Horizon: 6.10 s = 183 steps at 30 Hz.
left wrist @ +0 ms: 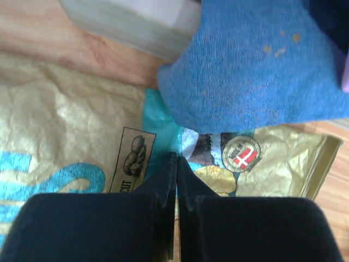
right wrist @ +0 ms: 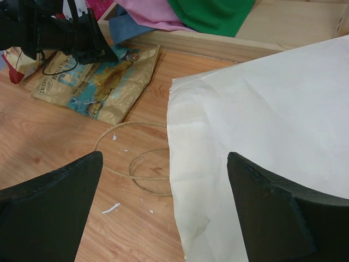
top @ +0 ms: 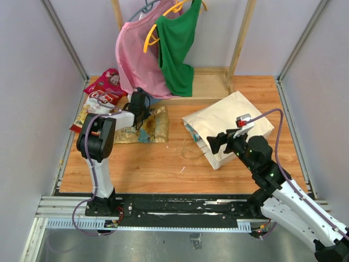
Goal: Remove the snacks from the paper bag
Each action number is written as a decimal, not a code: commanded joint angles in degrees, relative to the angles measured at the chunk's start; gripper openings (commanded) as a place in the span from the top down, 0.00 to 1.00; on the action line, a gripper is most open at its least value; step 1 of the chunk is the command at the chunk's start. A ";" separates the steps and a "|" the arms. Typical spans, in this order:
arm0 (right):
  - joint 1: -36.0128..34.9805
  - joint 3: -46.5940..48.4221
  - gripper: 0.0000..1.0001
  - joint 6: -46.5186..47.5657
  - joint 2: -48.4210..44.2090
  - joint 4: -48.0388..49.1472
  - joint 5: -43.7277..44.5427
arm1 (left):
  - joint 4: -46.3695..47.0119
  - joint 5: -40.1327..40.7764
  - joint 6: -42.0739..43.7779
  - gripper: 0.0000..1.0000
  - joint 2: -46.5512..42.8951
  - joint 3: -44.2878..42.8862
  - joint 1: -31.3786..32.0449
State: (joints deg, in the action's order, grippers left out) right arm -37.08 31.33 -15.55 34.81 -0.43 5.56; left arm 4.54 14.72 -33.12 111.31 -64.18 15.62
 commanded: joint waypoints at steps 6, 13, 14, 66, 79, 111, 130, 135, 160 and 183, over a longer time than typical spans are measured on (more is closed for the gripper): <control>1.20 0.66 0.02 0.48 0.19 0.09 0.41 | -3.41 4.87 12.61 0.99 2.55 -5.76 -0.85; 1.13 0.94 0.02 0.16 1.94 0.97 -0.33 | -0.77 0.71 18.89 0.51 -9.56 -2.31 5.13; 1.14 1.08 0.02 0.24 2.20 1.00 -0.20 | -0.75 -1.37 18.23 0.31 -11.49 -1.75 6.49; 1.24 -0.39 0.02 0.23 3.87 -0.39 0.94 | 36.75 -33.94 -24.75 0.48 1.55 15.39 16.84; 1.22 -0.55 0.02 0.96 3.88 -0.90 0.97 | 33.89 -31.38 -24.22 0.63 7.23 8.41 18.80; 1.22 -1.06 0.02 1.62 2.73 -1.35 2.34 | 32.37 -26.90 -19.72 0.99 -3.00 16.62 20.15; 1.31 -1.22 0.02 1.96 1.11 -1.73 2.88 | 14.54 -25.69 -12.21 0.99 -34.62 34.63 14.71; 1.40 -1.61 0.02 1.69 2.23 -0.60 2.06 | 0.28 -21.88 -8.18 0.99 -52.10 37.32 8.62; 1.64 -2.85 0.02 0.84 3.29 0.49 0.79 | 7.58 -26.73 -7.23 1.00 -28.96 11.95 -1.91; 1.66 -2.99 0.02 0.88 6.16 1.46 0.17 | 30.42 -1.48 -34.95 0.99 -29.68 41.69 3.93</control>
State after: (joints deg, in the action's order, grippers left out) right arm -36.18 29.17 -14.57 40.47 -0.91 6.00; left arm 28.08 1.96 -61.91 86.48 -26.35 15.97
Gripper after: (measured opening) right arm 0.984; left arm 0.012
